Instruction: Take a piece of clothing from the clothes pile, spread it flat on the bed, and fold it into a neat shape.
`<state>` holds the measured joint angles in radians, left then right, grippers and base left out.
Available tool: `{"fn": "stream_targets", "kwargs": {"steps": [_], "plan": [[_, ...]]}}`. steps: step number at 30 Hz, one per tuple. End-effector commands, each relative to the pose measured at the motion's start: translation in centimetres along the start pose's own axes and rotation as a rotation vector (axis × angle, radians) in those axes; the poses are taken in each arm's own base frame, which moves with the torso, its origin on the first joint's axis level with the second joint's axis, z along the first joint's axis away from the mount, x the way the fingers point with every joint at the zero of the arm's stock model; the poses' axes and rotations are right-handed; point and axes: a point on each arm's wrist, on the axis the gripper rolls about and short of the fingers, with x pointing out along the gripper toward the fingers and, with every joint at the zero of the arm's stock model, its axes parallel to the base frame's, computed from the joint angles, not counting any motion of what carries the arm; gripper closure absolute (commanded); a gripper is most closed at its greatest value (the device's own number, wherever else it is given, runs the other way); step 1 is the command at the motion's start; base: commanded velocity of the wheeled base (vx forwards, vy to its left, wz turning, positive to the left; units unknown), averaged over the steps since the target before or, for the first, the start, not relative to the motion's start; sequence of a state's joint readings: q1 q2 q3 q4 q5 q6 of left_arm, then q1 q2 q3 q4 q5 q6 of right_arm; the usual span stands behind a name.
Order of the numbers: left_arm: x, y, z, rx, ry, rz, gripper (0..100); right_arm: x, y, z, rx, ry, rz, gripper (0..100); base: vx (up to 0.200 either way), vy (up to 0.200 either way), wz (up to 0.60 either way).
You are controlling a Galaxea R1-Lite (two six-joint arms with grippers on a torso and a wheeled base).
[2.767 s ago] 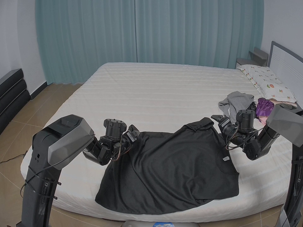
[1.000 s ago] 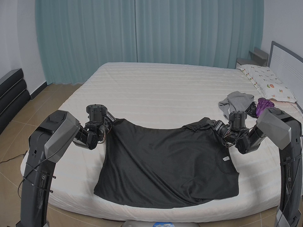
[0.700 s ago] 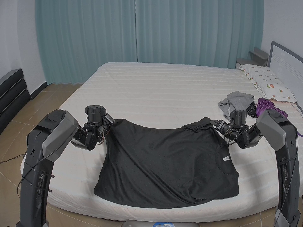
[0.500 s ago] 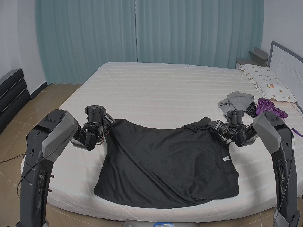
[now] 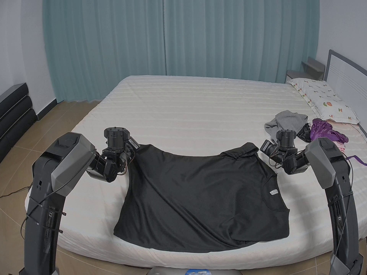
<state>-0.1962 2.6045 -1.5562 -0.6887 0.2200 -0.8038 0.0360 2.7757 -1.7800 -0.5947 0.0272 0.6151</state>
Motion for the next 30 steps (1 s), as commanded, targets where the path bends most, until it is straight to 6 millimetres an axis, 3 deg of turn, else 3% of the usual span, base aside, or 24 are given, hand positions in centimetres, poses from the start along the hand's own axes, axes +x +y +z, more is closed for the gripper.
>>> {"fn": "stream_targets", "kwargs": {"steps": [1,4,8,9,15,17,24,29,30], "plan": [[0.2,0.0,0.7,-0.011,-0.051,0.010,100,0.2,-0.2,3.7,0.037,-0.162,0.008,100,0.000,0.000,0.00],[0.2,-0.2,1.2,-0.019,-0.080,-0.001,100,-0.1,0.2,5.0,0.066,-0.210,0.031,100,0.000,0.000,0.00],[0.2,-0.1,1.0,-0.017,-0.074,0.005,100,-0.2,0.0,3.9,0.065,-0.164,0.015,100,0.000,0.000,0.00],[0.2,0.0,1.0,-0.017,-0.073,0.006,100,-0.3,-0.2,3.4,0.061,-0.143,0.013,0,0.000,0.000,0.00],[0.1,-0.1,0.8,-0.016,-0.068,0.007,100,-0.3,0.2,0.3,0.047,0.008,0.015,0,0.000,0.000,0.00],[0.1,-0.1,0.8,-0.016,-0.068,0.007,100,-0.3,0.3,0.2,0.046,0.016,0.015,0,0.000,0.000,0.00],[0.0,0.0,0.4,-0.012,-0.057,0.013,100,0.2,-0.2,-3.1,-0.089,0.107,-0.013,0,0.000,0.000,0.00],[0.0,0.0,0.4,-0.012,-0.058,0.014,100,0.4,-0.7,-3.7,-0.099,0.126,-0.028,0,0.000,0.000,0.00],[0.0,0.0,0.4,-0.012,-0.058,0.014,100,0.5,-0.8,-3.9,-0.115,0.128,-0.029,100,0.000,0.000,0.00]]}}
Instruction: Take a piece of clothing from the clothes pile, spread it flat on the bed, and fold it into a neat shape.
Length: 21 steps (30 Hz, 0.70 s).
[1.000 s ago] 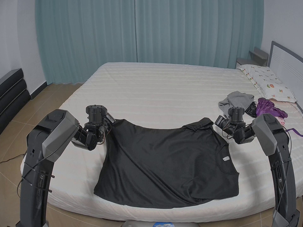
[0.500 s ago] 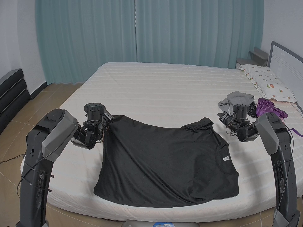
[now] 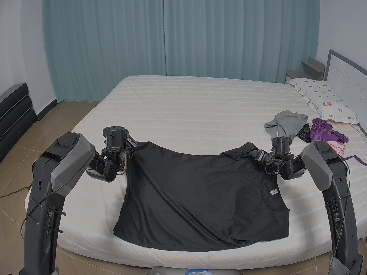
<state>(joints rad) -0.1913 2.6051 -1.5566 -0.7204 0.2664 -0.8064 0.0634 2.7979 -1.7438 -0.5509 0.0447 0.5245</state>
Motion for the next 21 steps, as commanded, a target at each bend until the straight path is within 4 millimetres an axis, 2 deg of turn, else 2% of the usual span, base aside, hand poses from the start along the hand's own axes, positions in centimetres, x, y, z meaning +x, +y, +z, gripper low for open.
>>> {"fn": "stream_targets", "kwargs": {"steps": [1,6,8,12,13,16,21], "plan": [[0.0,0.0,0.0,0.000,0.001,0.001,100,0.4,-0.4,-0.9,-0.023,0.018,-0.008,100,0.000,0.000,0.00],[0.0,0.1,-0.1,-0.001,0.004,0.002,100,0.5,-0.7,-0.9,-0.026,0.016,-0.011,100,0.000,0.000,0.00],[0.1,0.3,-0.4,0.001,0.009,0.008,100,0.5,-0.6,-0.4,-0.021,-0.006,0.000,100,0.000,0.000,0.00],[0.4,0.7,-0.8,0.010,0.011,0.018,100,0.6,0.2,1.7,0.015,-0.079,0.024,100,0.000,0.000,0.00],[0.4,0.7,-0.8,0.010,0.011,0.018,100,0.6,0.2,1.7,0.015,-0.079,0.024,100,0.000,0.000,0.00],[0.5,0.8,-0.9,0.010,0.010,0.019,100,0.3,0.4,3.8,0.068,-0.144,0.034,100,0.000,0.000,0.00],[0.7,0.2,0.1,-0.004,-0.022,-0.001,100,0.1,0.2,7.2,0.097,-0.277,0.018,100,0.000,0.000,0.00]]}}
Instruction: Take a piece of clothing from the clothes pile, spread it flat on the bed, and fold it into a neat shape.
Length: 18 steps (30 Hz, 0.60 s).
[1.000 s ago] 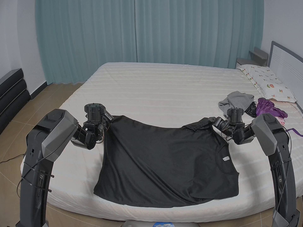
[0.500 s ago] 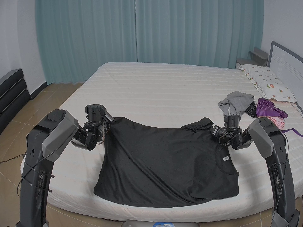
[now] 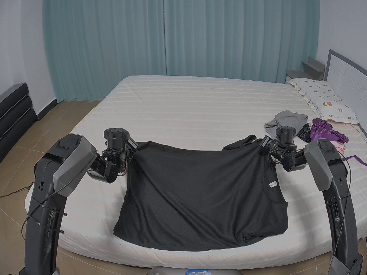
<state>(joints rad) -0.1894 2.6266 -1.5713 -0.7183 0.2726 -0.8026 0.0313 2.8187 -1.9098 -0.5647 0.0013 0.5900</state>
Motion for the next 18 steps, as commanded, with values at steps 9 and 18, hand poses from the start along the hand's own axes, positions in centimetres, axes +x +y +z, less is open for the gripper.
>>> {"fn": "stream_targets", "kwargs": {"steps": [9,18], "plan": [[0.8,-0.5,0.3,-0.013,-0.029,-0.024,100,0.8,-1.3,1.4,0.024,-0.088,-0.039,100,0.000,0.000,0.00],[1.6,0.7,-1.9,0.009,0.019,0.008,0,1.2,-1.3,-0.6,0.014,-0.046,-0.056,0,0.000,0.000,0.00]]}}
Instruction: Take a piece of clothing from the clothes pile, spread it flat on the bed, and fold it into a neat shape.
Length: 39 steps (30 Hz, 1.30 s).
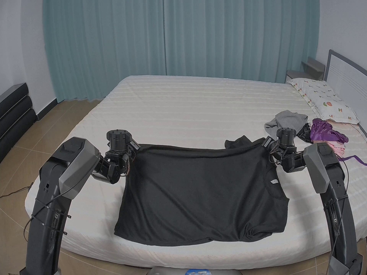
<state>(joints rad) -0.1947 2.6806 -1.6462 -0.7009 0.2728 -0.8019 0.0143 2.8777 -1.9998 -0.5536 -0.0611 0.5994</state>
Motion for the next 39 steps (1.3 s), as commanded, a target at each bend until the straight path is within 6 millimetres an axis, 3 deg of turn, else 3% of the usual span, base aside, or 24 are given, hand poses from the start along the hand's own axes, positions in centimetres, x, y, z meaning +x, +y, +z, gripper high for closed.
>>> {"fn": "stream_targets", "kwargs": {"steps": [1,4,7,8,9,13,18,24,32,33,39], "plan": [[0.4,0.7,-1.0,0.008,0.020,0.019,0,-0.1,-0.2,-0.7,0.003,0.020,-0.005,0,0.000,0.000,0.00],[-0.3,1.3,-1.2,0.019,0.047,0.046,0,-1.6,0.0,0.3,0.017,0.044,-0.014,0,0.000,0.000,0.00],[-2.1,0.7,0.5,0.014,0.056,0.047,0,-4.4,0.5,2.0,0.084,0.075,0.001,0,0.000,0.000,0.00],[-2.1,0.7,0.5,0.014,0.056,0.047,0,-4.4,0.5,2.0,0.084,0.075,0.001,0,0.000,0.000,0.00],[-3.4,0.6,1.7,0.007,0.071,0.035,0,-6.8,0.2,3.4,0.118,0.118,0.052,0,0.000,0.000,0.00],[-7.1,0.2,3.5,0.005,0.121,0.028,0,-11.9,-0.4,4.4,0.139,0.192,0.102,0,0.000,0.000,0.00],[-12.8,0.7,3.1,0.016,0.264,0.016,0,-17.0,-0.7,3.9,0.181,0.216,0.094,0,0.000,0.000,0.00],[-18.0,1.7,1.9,-0.032,0.370,0.053,0,-22.6,-1.1,2.3,0.189,0.262,0.091,0,0.000,0.000,0.00],[-20.9,3.7,0.0,-0.071,0.439,0.062,0,-25.9,-2.8,0.4,0.225,0.330,0.024,0,0.000,0.000,0.00],[-22.0,4.2,-0.8,-0.059,0.453,0.059,0,-26.7,-3.2,-0.2,0.228,0.334,0.021,0,0.000,0.000,0.00],[-23.9,5.3,-1.4,-0.060,0.458,0.049,0,-27.8,-3.6,-0.8,0.227,0.319,0.034,0,0.000,0.000,0.00]]}}
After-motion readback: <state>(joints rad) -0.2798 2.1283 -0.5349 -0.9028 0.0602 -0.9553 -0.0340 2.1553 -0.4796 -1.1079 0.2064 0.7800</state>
